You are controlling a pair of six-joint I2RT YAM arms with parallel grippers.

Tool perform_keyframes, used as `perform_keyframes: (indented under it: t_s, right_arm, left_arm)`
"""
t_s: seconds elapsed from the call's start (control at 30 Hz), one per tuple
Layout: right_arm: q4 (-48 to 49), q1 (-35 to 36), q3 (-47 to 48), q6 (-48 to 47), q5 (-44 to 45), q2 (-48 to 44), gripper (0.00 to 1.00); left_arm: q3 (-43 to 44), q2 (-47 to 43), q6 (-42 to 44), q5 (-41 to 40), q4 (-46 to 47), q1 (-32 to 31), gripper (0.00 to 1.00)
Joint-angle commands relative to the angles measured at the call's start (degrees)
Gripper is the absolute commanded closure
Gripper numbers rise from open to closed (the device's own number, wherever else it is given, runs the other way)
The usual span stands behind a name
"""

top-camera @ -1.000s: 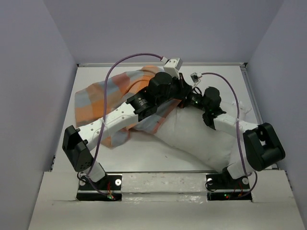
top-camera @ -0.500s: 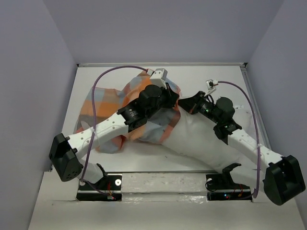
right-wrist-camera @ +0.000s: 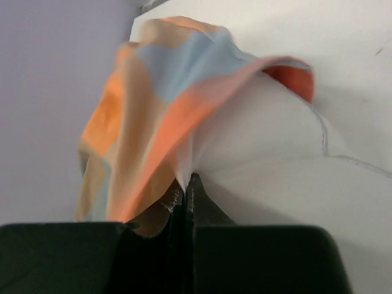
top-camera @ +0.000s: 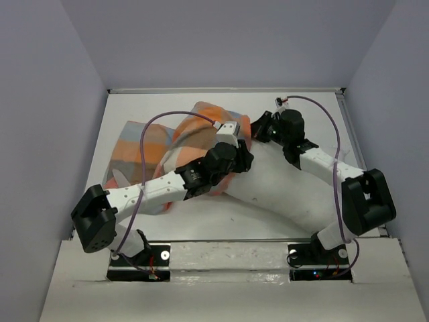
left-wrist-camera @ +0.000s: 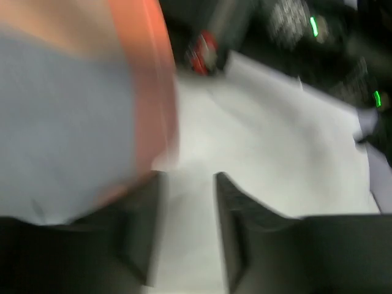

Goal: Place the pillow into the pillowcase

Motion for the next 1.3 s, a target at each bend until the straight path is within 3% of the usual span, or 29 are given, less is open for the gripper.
perform_keyframes:
  t_s: [0.0, 0.13, 0.23, 0.27, 0.37, 0.47, 0.63, 0.83, 0.93, 1.07, 1.17, 1.2, 1.23, 1.27]
  right_arm:
    - [1.5, -2.0, 8.3, -3.7, 6.4, 2.6, 0.90]
    - [-5.7, -2.5, 10.0, -8.5, 9.1, 0.2, 0.68]
    - [-12.9, -2.5, 13.5, -13.0, 9.9, -2.1, 0.49]
    - [-14.6, -2.5, 14.8, -13.9, 9.7, -2.7, 0.38]
    - [-18.3, -2.5, 13.8, -16.1, 8.1, -6.8, 0.26]
    - [-20.5, -1.9, 9.6, -16.7, 4.6, -11.6, 0.24]
    - [-26.0, 7.7, 3.5, -22.7, 7.1, -17.2, 0.26]
    - [-33.6, 21.3, -2.7, -25.8, 22.9, -22.4, 0.20]
    - [-37.3, 26.9, -5.1, -25.0, 33.0, -25.4, 0.08]
    - [-41.4, 30.2, -5.8, -24.6, 40.5, -24.9, 0.03]
    - [-42.4, 30.2, -6.2, -24.7, 43.5, -20.4, 0.04]
    - [-42.7, 30.7, -6.0, -24.7, 44.4, -18.9, 0.05]
    - [-42.9, 30.7, -5.7, -24.5, 44.7, -17.5, 0.07]
    - [-42.9, 30.7, -5.4, -24.2, 44.8, -14.5, 0.15]
  left_arm:
    - [-3.4, -8.7, -1.3, -2.5, -1.0, -4.2, 0.27]
    - [-10.4, -15.5, -2.4, -10.6, -5.1, -4.2, 0.21]
    - [-18.8, -20.8, -7.1, -13.3, -6.1, -4.2, 0.26]
    - [-20.7, -21.8, -8.3, -13.4, -6.2, -4.2, 0.28]
    - [-26.2, -23.7, -9.8, -12.6, -4.8, -4.6, 0.41]
    - [-29.0, -23.0, -9.3, -12.7, -2.8, -5.7, 0.49]
    - [-30.5, -20.3, -7.1, -14.4, 0.0, -6.0, 0.45]
    - [-27.6, -15.0, -2.1, -15.5, 4.4, -6.0, 0.42]
    - [-25.2, -11.9, -0.3, -16.2, 5.2, -5.9, 0.43]
    - [-23.1, -9.8, 1.0, -17.9, 4.9, -5.9, 0.55]
    - [-21.8, -9.8, 1.9, -19.3, 4.3, -5.9, 0.74]
    - [-21.4, -9.9, 2.1, -19.5, 3.9, -5.9, 0.85]
    - [-21.3, -10.0, 2.3, -19.3, 3.8, -5.9, 0.89]
    - [-21.1, -10.1, 2.4, -19.1, 3.7, -5.9, 0.95]
